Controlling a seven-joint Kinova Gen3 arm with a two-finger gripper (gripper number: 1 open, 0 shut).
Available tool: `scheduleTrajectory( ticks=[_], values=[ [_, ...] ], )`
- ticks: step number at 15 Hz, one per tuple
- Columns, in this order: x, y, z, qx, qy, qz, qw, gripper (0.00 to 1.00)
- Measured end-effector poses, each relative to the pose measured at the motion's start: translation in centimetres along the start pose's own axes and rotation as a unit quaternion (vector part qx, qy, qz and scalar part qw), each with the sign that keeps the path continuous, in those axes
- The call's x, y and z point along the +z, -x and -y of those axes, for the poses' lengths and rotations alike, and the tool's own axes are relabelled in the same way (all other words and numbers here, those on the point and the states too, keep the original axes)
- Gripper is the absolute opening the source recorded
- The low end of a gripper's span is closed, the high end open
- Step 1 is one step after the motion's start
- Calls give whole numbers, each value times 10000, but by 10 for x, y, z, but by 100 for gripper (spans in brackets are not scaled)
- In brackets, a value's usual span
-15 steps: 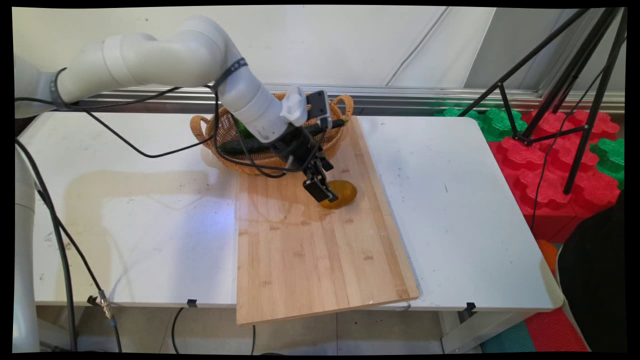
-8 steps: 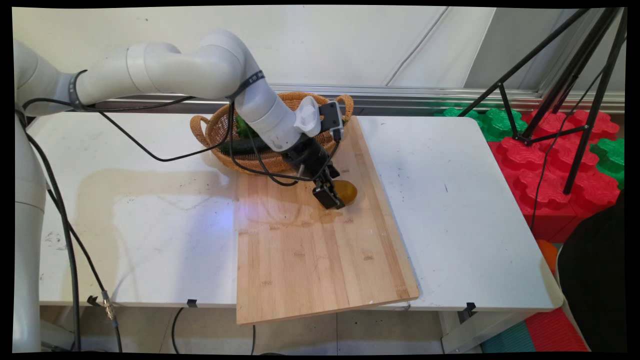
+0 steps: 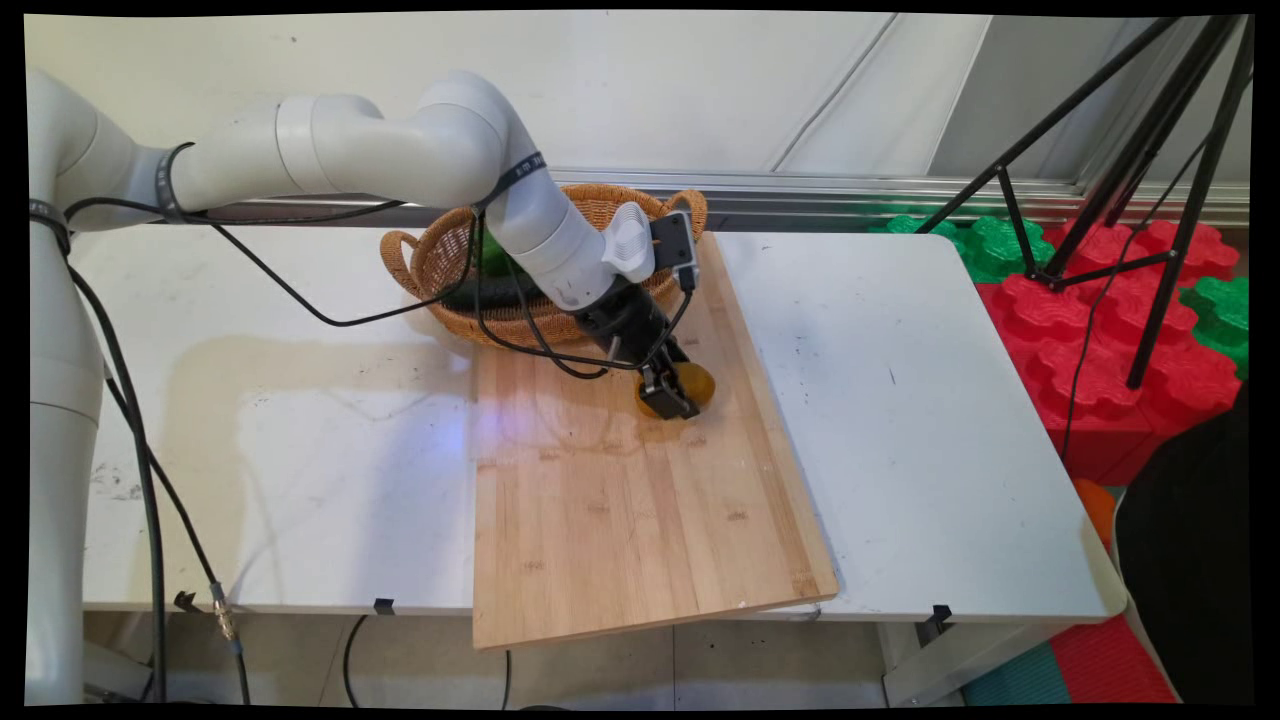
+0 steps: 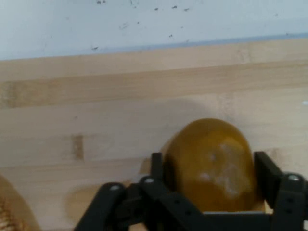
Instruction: Pick up the potato from the cutting board, then place the picked object in the vegetable basket
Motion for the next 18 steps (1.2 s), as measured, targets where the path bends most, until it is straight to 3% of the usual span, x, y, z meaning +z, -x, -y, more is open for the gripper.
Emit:
scheduleTrajectory(
  ticks=[10,18],
  values=[
    [-3,-4,-3,-79,-59,-99,9999,0],
    [-47,-1,-8,-209,-111,-515,9984,0]
  ],
)
